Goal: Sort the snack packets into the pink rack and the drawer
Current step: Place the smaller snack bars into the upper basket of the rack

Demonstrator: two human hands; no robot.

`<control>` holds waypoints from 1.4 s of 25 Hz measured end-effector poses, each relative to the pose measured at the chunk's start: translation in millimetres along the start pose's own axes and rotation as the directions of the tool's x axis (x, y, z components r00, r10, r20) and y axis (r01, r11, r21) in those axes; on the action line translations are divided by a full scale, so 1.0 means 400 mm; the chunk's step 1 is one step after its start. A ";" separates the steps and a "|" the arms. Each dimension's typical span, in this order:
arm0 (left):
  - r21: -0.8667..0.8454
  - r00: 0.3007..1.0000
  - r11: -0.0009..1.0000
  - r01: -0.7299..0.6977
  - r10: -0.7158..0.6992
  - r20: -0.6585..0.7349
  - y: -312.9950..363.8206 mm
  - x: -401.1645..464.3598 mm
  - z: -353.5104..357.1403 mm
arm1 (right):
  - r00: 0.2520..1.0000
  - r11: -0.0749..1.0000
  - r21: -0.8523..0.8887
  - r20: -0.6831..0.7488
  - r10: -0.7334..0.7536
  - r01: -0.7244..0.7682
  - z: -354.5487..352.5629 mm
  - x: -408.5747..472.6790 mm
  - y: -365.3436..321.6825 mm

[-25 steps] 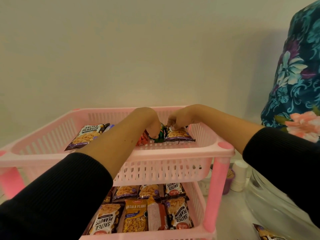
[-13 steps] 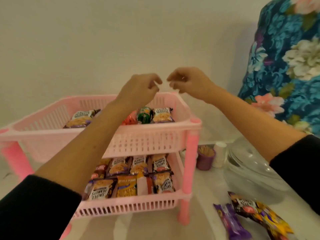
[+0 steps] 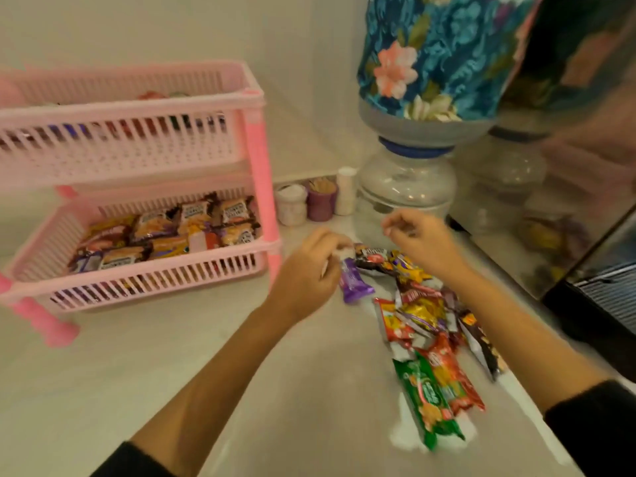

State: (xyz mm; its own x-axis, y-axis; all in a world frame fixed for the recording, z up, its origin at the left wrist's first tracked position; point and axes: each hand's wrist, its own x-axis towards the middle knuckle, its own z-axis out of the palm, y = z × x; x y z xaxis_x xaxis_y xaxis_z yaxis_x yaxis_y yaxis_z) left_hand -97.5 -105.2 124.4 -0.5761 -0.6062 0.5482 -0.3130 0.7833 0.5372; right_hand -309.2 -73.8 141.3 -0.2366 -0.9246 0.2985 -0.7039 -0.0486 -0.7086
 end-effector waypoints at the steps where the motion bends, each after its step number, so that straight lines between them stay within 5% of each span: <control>1: -0.019 0.993 0.996 0.083 -0.081 0.080 0.006 -0.032 0.058 | 0.998 0.998 -0.025 -0.001 0.058 -0.058 -0.004 -0.051 0.053; 3: 0.027 0.936 0.965 0.261 -0.260 0.237 0.023 -0.091 0.165 | 0.991 0.984 -0.121 -0.008 0.131 -0.131 -0.008 -0.135 0.141; 7: 0.257 0.579 0.774 0.578 -0.612 0.538 0.111 -0.174 0.351 | 0.940 0.890 -0.361 0.087 0.330 -0.279 0.016 -0.219 0.238; 9: 0.330 0.489 0.731 0.597 -0.658 0.572 0.151 -0.192 0.412 | 0.899 0.813 -0.480 0.103 0.427 -0.331 0.043 -0.217 0.250; 16: 0.333 0.521 0.683 0.650 -0.719 0.460 0.158 -0.201 0.409 | 0.733 0.727 -0.324 0.128 0.668 -0.605 0.096 -0.159 0.240; 22: 0.165 0.632 0.697 0.697 -0.707 0.316 0.117 -0.229 0.289 | 0.761 0.761 -0.019 -0.032 0.648 -0.649 0.112 -0.158 0.259; 31: -0.184 0.823 0.813 0.553 -0.567 -0.035 0.108 -0.120 -0.024 | 0.900 0.856 0.453 -0.218 0.376 -0.248 0.068 -0.124 0.026; 35: -0.134 0.884 0.915 0.380 -0.402 -0.239 0.092 -0.077 -0.257 | 0.953 0.829 0.558 -0.224 0.206 -0.049 0.072 -0.058 -0.213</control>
State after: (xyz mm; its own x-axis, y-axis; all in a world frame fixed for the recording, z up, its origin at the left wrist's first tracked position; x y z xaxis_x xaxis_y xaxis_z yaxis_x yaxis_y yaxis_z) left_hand -13.7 -71.7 193.1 -0.2033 -0.8838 0.4214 -0.4047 0.4677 0.7858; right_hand -224.3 -59.3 176.5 -0.5204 -0.8063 0.2811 -0.1985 -0.2060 -0.9582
